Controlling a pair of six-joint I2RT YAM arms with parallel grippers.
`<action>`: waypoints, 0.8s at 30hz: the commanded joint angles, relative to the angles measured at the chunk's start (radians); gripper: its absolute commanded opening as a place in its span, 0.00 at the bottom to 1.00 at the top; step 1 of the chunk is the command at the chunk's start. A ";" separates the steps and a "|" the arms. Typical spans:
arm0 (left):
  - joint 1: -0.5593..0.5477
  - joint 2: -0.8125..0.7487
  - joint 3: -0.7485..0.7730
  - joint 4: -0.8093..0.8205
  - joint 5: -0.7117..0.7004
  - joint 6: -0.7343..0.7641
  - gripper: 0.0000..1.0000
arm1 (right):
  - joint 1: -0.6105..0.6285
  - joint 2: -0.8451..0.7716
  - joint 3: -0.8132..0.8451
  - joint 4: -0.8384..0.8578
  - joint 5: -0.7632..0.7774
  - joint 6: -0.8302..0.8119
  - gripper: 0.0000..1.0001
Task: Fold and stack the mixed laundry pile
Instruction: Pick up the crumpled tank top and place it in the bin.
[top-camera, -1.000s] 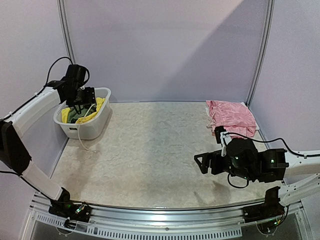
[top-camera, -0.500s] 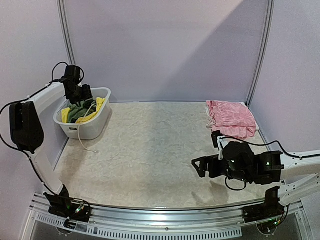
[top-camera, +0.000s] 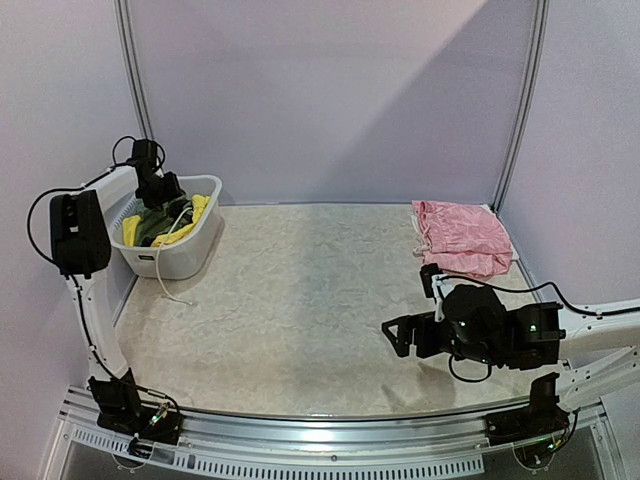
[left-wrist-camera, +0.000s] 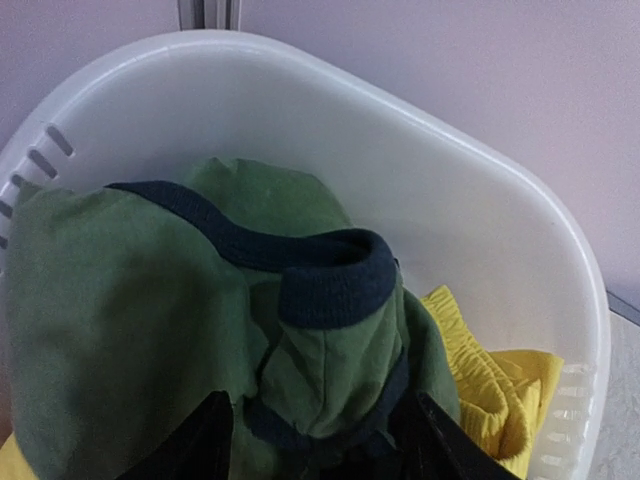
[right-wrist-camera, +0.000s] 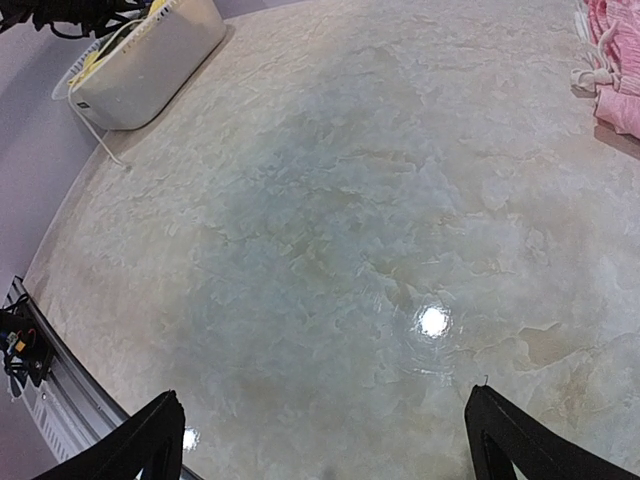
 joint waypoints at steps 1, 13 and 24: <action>0.016 0.084 0.090 -0.024 0.091 0.032 0.59 | 0.006 0.028 0.033 -0.029 0.011 0.004 0.99; 0.020 0.210 0.262 -0.032 0.162 0.013 0.00 | 0.006 0.062 0.058 -0.037 0.023 0.004 0.99; -0.020 -0.055 0.115 0.036 0.138 -0.022 0.00 | 0.007 0.099 0.082 -0.027 0.028 -0.012 0.99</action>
